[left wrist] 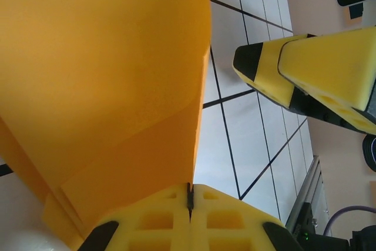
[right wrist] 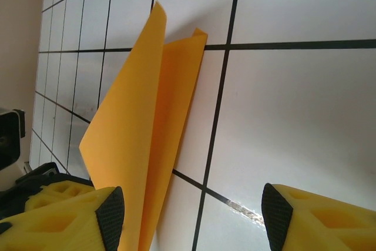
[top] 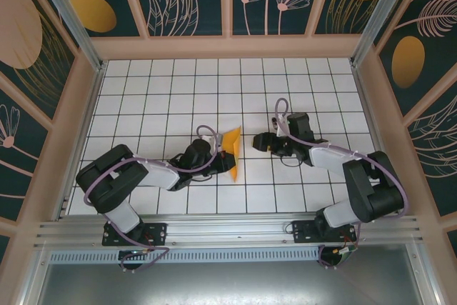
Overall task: Fold a paper plane with a square sheet of paper (fold left side to right side)
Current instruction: Fold the wing for the fifth time at the center of the table.
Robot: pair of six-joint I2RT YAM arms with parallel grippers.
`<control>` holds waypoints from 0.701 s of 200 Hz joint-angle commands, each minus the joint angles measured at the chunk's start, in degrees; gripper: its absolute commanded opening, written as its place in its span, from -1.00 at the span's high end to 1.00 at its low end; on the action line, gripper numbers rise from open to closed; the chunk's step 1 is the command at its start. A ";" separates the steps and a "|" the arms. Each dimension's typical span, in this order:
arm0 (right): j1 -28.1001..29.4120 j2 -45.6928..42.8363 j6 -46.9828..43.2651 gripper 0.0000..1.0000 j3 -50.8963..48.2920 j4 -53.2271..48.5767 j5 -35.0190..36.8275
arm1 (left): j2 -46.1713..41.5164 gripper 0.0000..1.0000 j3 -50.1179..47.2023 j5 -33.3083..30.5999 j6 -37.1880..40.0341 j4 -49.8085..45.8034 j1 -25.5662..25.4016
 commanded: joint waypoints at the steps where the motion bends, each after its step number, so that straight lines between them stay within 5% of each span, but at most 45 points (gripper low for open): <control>1: 0.94 0.71 1.09 -0.31 -0.56 3.53 -0.59 | 1.02 0.90 -1.07 1.95 -1.50 4.85 0.65; 140: 7.64 5.51 6.65 -0.22 -1.35 11.23 0.83 | 6.03 0.88 -6.39 7.94 -6.79 18.49 4.30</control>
